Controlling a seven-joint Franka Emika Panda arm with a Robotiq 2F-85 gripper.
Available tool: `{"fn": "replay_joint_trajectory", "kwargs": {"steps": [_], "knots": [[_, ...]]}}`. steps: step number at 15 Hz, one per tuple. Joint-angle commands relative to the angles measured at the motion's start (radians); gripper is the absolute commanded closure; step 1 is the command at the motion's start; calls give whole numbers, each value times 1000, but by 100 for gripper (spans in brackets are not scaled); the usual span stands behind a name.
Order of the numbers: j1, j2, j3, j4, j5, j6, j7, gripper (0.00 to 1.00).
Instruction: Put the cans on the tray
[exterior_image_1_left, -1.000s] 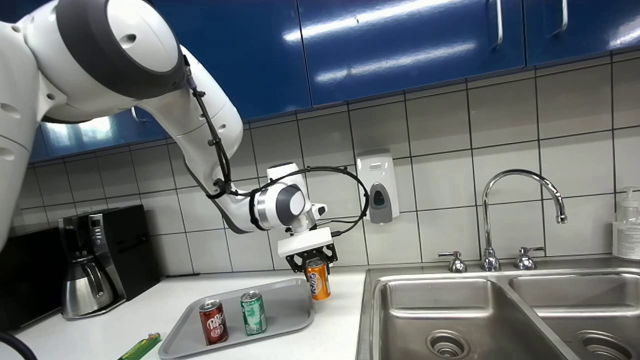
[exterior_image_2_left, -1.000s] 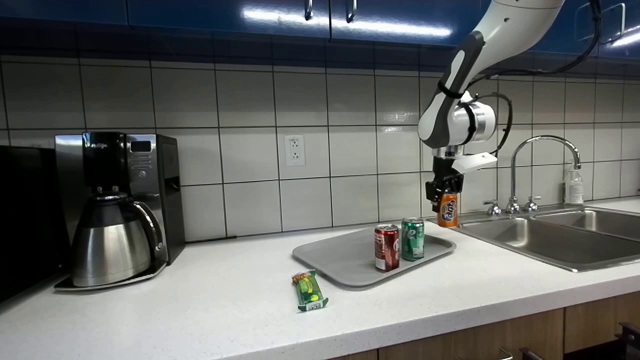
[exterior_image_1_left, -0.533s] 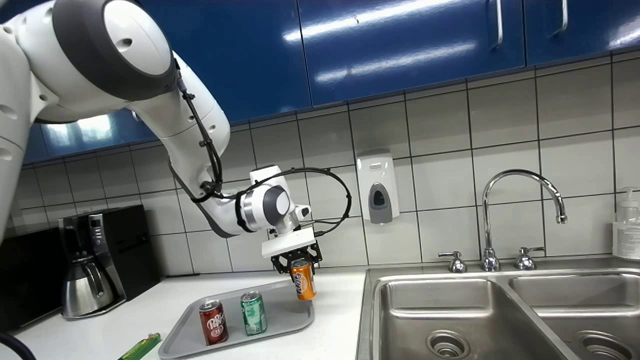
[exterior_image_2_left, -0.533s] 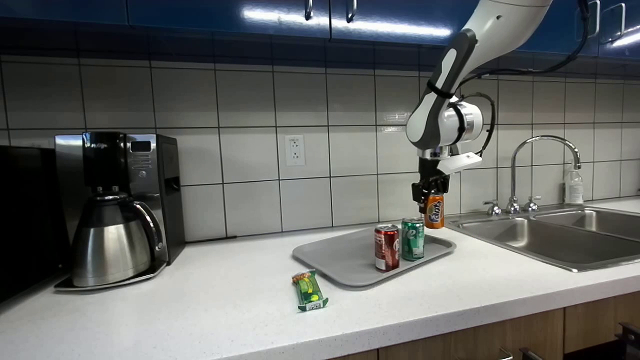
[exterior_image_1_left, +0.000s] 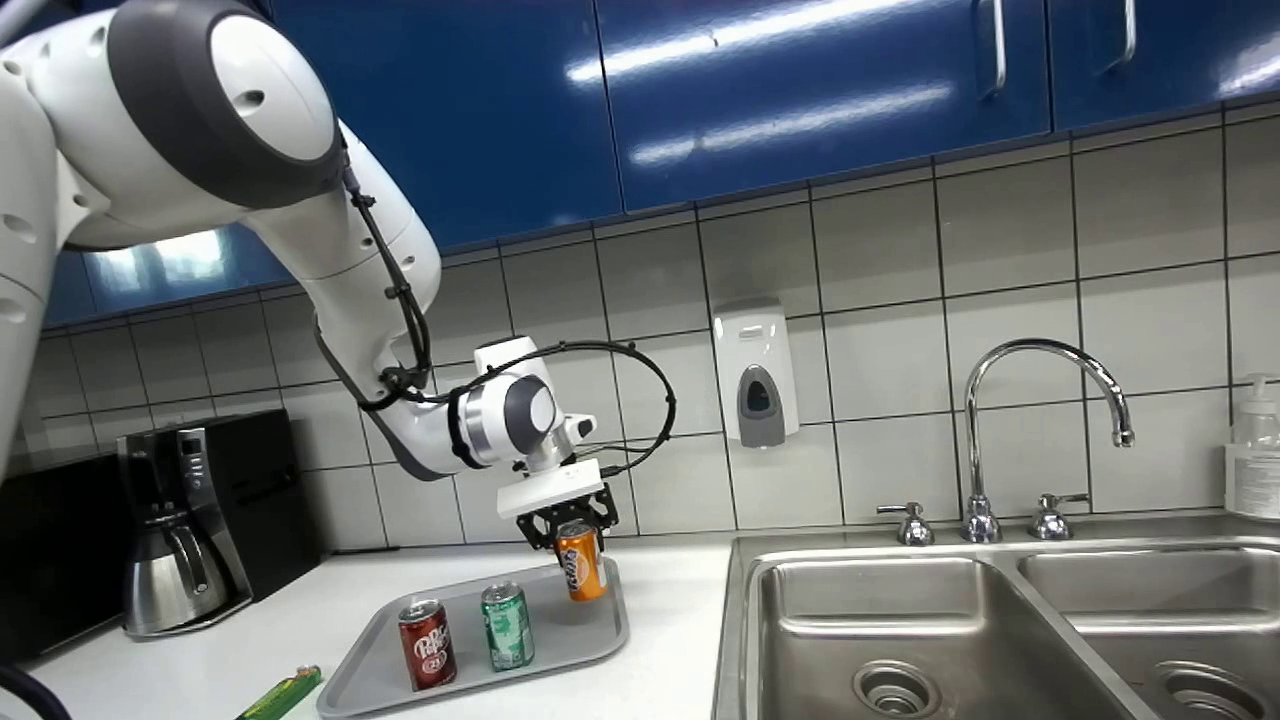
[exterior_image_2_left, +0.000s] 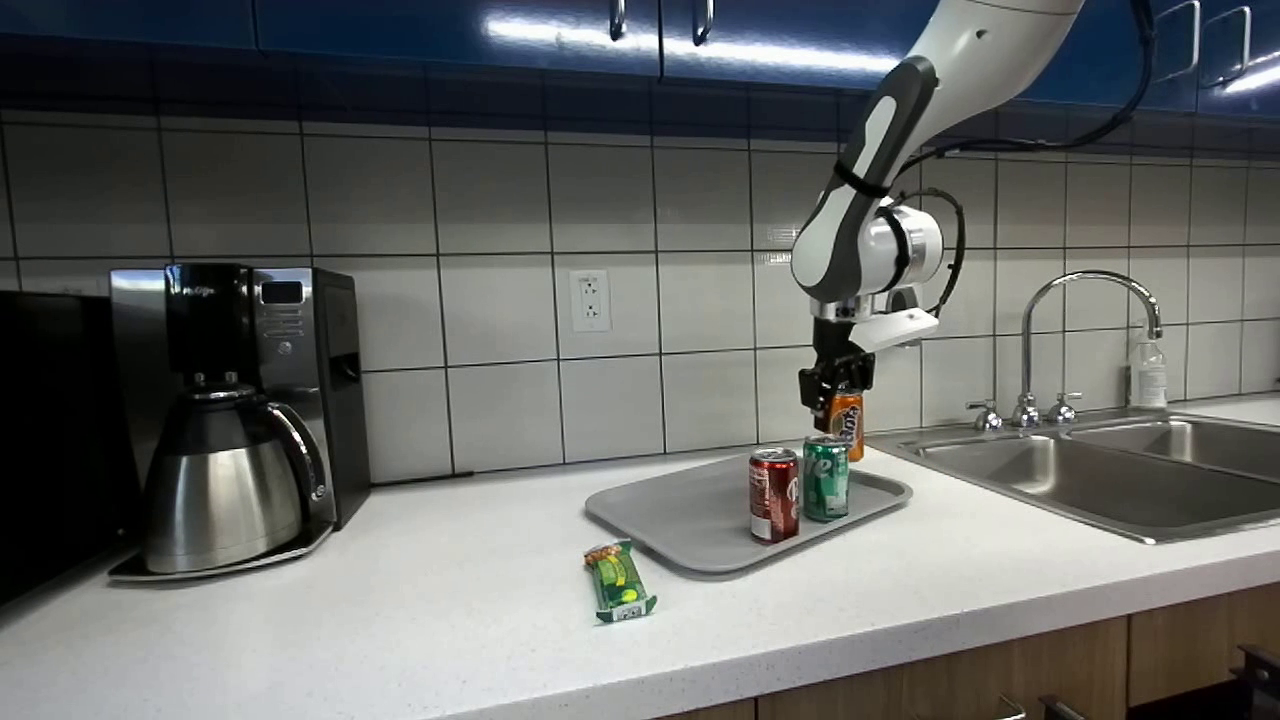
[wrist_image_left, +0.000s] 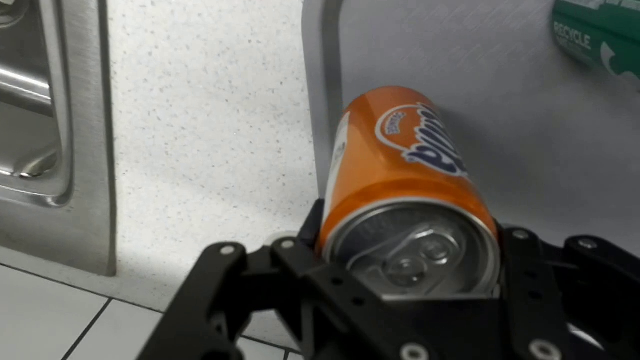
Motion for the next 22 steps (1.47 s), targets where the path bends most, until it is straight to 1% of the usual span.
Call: {"fn": "replay_joint_trajectory", "kwargs": {"steps": [1, 15, 16, 17, 18, 19, 22], "knots": [[6, -3, 11, 4, -25, -16, 41, 62], [22, 53, 6, 20, -43, -24, 64, 62], [21, 53, 6, 20, -43, -25, 63, 12], [21, 52, 7, 19, -43, -23, 63, 11], [20, 51, 8, 19, -41, -22, 63, 4], [19, 47, 9, 17, -40, -20, 63, 1], [15, 36, 13, 12, -34, -15, 58, 0]]}}
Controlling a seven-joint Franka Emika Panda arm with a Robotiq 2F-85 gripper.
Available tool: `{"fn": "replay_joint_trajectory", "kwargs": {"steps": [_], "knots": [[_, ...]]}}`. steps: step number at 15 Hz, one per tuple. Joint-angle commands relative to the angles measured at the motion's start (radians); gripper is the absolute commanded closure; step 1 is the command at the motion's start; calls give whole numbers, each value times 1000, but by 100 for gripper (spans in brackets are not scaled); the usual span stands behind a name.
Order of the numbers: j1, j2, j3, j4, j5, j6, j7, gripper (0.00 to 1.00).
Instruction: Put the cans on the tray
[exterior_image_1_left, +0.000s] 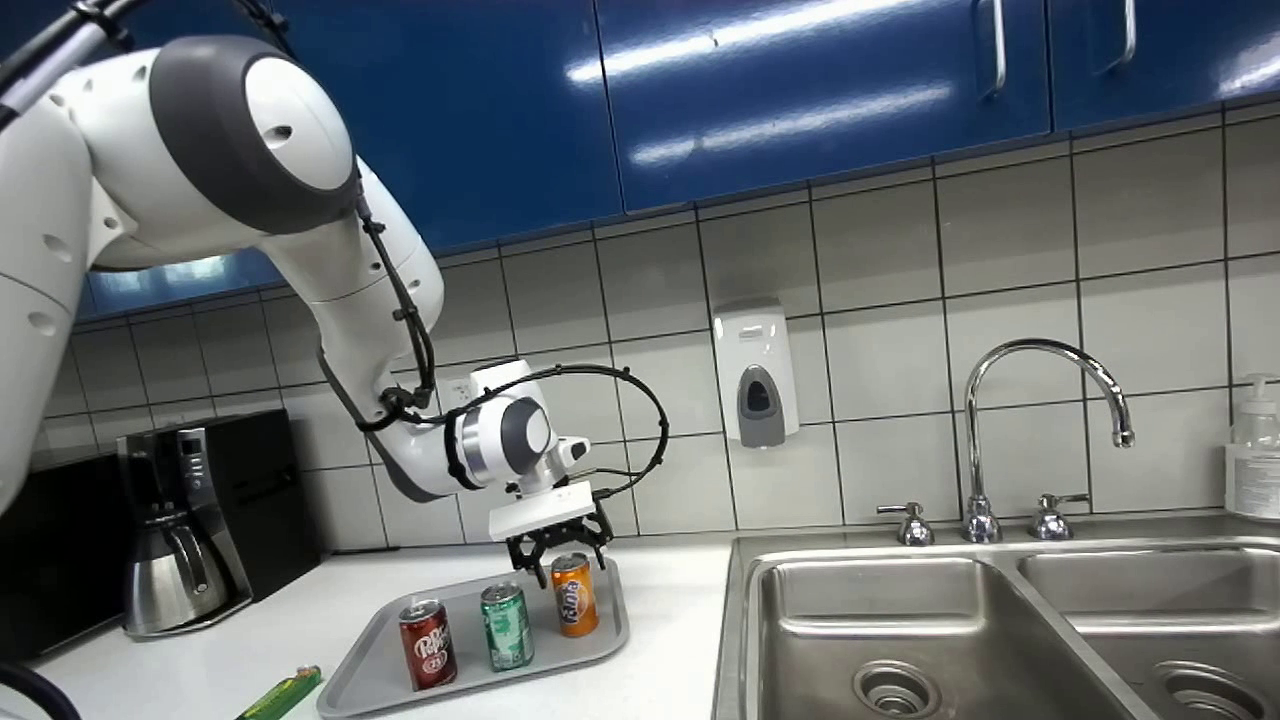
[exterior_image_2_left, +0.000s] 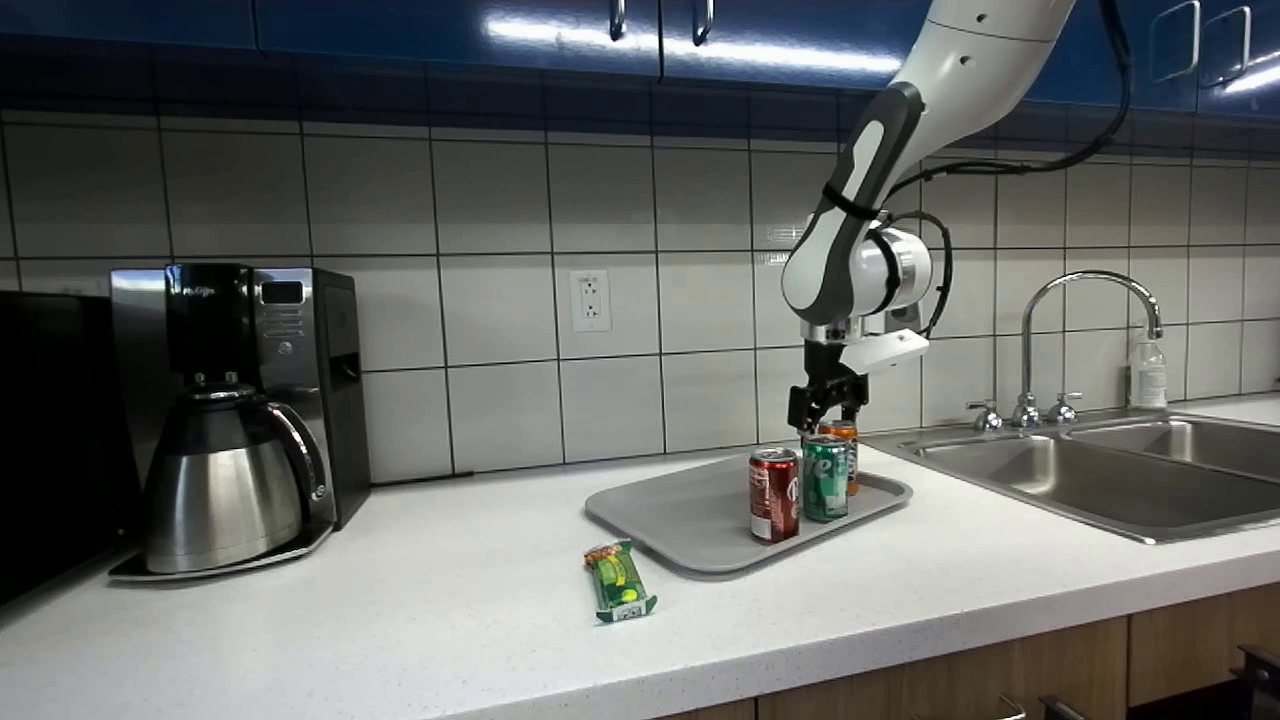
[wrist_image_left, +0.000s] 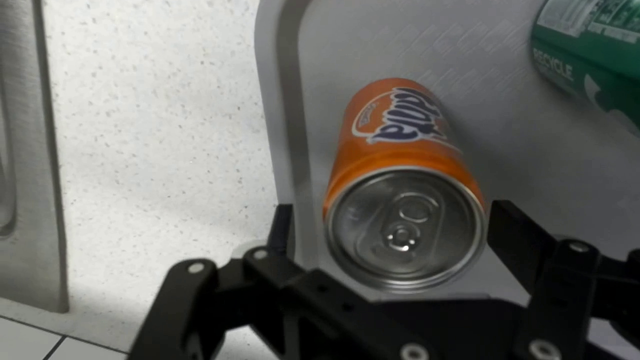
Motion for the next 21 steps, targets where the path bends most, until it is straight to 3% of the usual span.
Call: {"fn": "replay_joint_trajectory", "kwargs": {"steps": [1, 10, 21], "knots": [[-4, -26, 6, 0, -21, -14, 29, 0], [-22, -161, 31, -95, -2, 9, -11, 0], [-20, -427, 28, -345, 11, 3, -33, 0]]}}
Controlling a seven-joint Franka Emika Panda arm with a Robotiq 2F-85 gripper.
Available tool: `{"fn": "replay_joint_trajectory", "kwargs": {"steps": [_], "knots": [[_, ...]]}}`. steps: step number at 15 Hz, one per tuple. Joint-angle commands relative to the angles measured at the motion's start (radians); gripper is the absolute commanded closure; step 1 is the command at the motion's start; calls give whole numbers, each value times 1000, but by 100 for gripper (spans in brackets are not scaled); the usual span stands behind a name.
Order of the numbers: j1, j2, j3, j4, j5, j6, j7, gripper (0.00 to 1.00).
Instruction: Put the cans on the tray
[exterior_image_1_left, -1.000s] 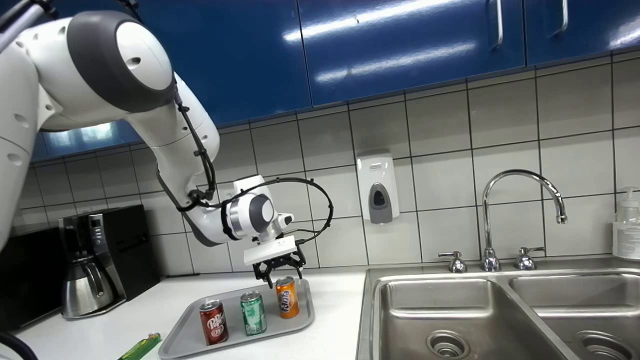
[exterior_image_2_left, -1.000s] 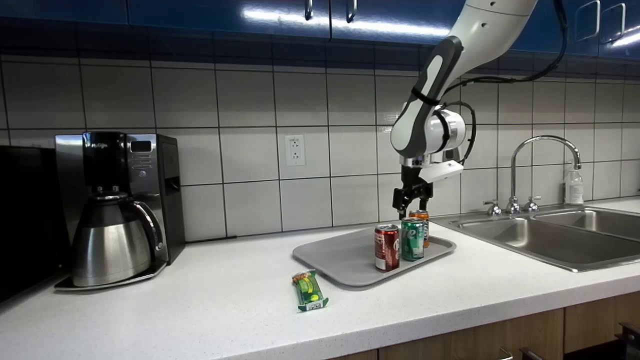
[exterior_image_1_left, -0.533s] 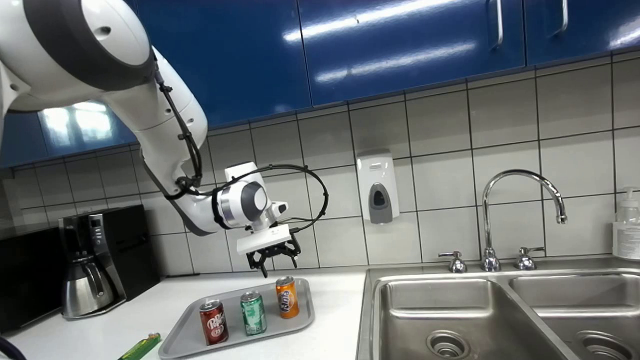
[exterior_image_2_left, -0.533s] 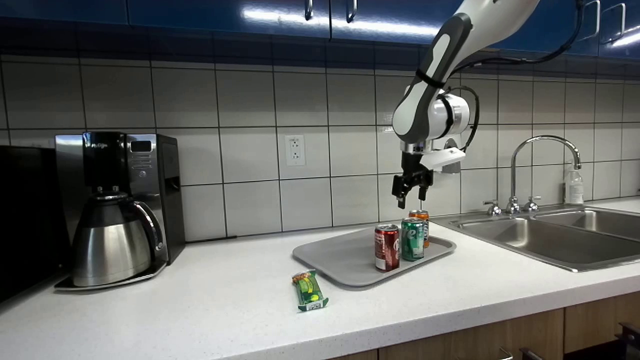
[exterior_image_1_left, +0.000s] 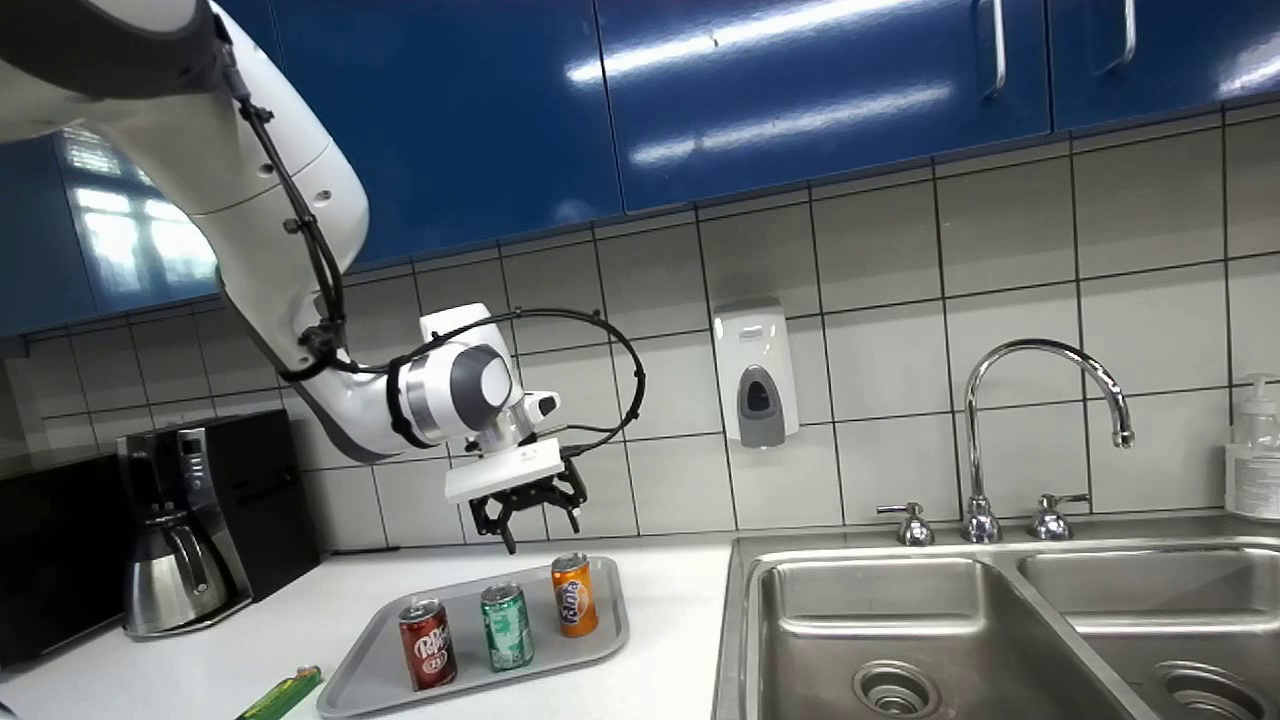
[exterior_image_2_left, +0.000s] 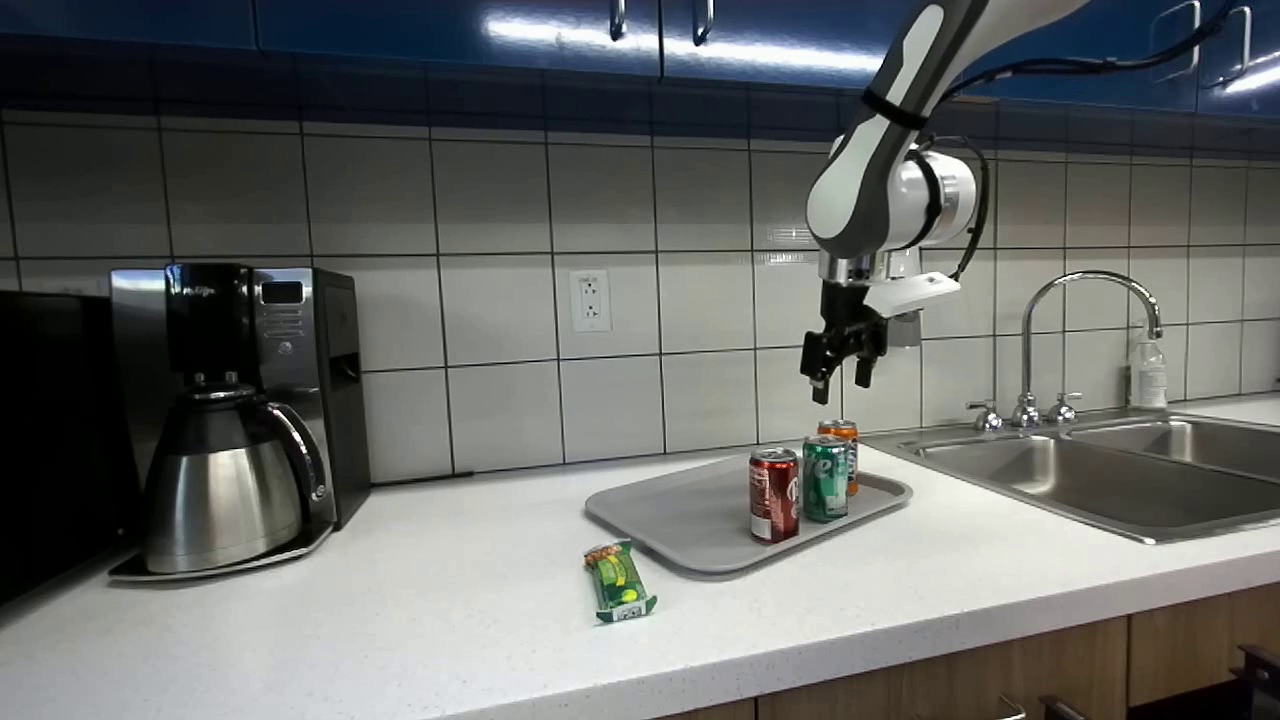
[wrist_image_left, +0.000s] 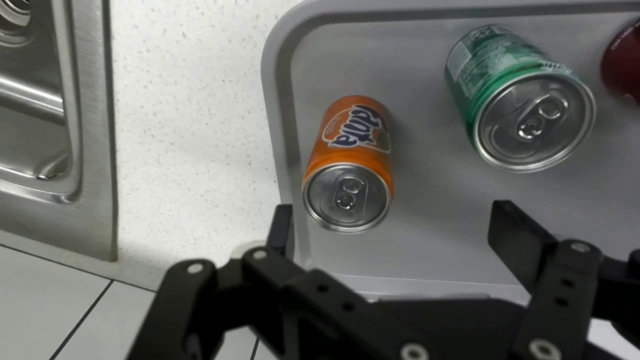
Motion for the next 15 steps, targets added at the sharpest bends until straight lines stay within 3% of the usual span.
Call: {"fn": "replay_joint_trajectory", "kwargs": {"steps": [1, 9, 10, 15], "knots": [[-18, -153, 12, -134, 13, 1, -31, 0], [-2, -424, -5, -346, 24, -32, -15, 0], [-2, -316, 0, -270, 11, -7, -5, 0], [1, -395, -4, -334, 11, -10, -4, 0]]}}
